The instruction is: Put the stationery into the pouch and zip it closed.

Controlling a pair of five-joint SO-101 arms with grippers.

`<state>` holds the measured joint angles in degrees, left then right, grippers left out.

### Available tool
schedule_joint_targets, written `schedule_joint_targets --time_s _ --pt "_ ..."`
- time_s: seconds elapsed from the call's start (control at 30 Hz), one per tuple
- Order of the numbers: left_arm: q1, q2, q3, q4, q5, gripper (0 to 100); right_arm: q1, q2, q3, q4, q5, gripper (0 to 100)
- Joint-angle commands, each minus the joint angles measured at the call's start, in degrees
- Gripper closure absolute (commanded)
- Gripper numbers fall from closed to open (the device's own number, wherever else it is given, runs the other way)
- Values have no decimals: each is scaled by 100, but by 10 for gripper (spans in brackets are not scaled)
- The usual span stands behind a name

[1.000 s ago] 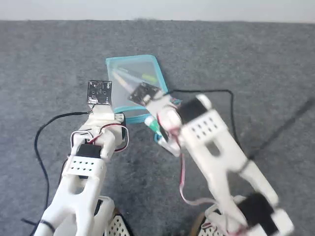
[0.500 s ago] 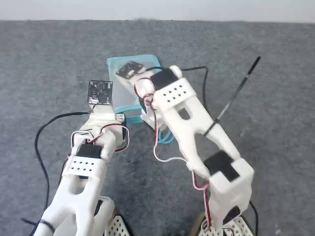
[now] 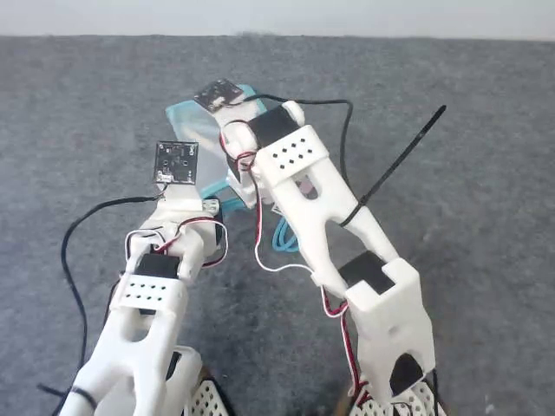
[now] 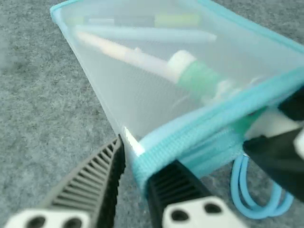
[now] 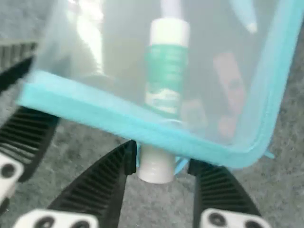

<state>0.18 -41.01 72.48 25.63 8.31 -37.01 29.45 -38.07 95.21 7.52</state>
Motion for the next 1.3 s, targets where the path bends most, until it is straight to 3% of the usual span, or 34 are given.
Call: schedule_joint_targets --time_s 0.0,0.27,0.53,0.87,1.1,1.27 --pt "79 -97 -13 -53 -79 988 136 -198 -941 189 -26 801" --pt "88 -88 -13 -62 -88 988 1200 -1103 -1424 760 44 826" --pt "18 -114 -13 -70 -88 988 1349 -2642 809 655 484 831" --pt "-1169 -132 -180 -158 -35 988 1569 -3248 4193 -1569 1029 830" --pt "-2163 -97 -567 -158 -26 988 1534 -2695 4475 -2519 1820 829" --pt "-2171 -114 -549 -132 -26 988 1349 -2185 4475 -3266 2136 828"
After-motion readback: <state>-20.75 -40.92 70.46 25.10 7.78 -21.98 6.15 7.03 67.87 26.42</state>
